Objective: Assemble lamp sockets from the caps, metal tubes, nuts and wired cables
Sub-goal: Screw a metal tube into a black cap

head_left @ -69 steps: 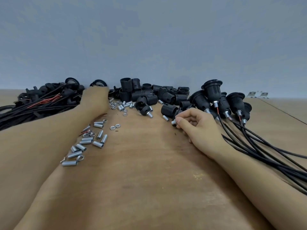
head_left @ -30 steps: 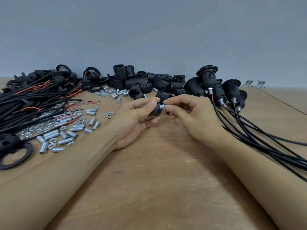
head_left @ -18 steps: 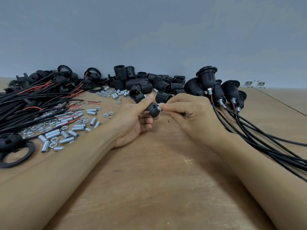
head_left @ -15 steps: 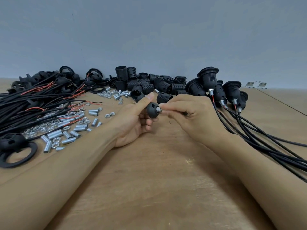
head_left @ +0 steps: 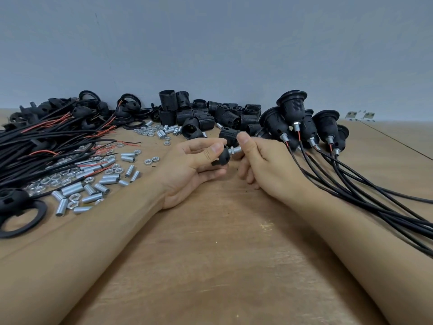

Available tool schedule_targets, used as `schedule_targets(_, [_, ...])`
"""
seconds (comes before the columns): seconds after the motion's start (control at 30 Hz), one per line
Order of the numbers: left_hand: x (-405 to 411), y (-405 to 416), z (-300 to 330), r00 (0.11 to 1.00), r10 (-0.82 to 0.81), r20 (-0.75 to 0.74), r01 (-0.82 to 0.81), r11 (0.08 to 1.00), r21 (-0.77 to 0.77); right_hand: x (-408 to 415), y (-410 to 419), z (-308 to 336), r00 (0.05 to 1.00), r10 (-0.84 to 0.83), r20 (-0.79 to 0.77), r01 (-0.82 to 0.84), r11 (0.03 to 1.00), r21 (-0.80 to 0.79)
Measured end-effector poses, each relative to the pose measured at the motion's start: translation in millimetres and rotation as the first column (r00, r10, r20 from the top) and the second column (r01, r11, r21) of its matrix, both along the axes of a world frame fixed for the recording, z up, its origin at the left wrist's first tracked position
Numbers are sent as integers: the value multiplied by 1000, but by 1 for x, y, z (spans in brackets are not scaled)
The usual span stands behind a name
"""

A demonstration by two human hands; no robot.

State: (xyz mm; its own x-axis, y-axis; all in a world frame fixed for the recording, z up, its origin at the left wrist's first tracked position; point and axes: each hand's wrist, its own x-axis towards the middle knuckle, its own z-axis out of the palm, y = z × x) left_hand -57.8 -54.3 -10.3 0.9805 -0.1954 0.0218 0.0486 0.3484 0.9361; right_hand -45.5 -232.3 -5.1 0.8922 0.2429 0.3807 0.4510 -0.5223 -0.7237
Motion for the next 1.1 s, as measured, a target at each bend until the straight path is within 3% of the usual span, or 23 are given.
schedule_targets(0.13, [0,0,1,999,30,-13,-30,1000,-5,1,-3,1,995,100,-1,-100,994,45])
schedule_targets(0.53, [-1,-2,-2,999,8,53,-12,998,66,-3,-3,4,989,31,-143,-21,998,67])
schedule_targets(1.1, [-1,-2,0,999,6,44,-9,997,74,-2,-4,3,969,110,-222,-72,982,174])
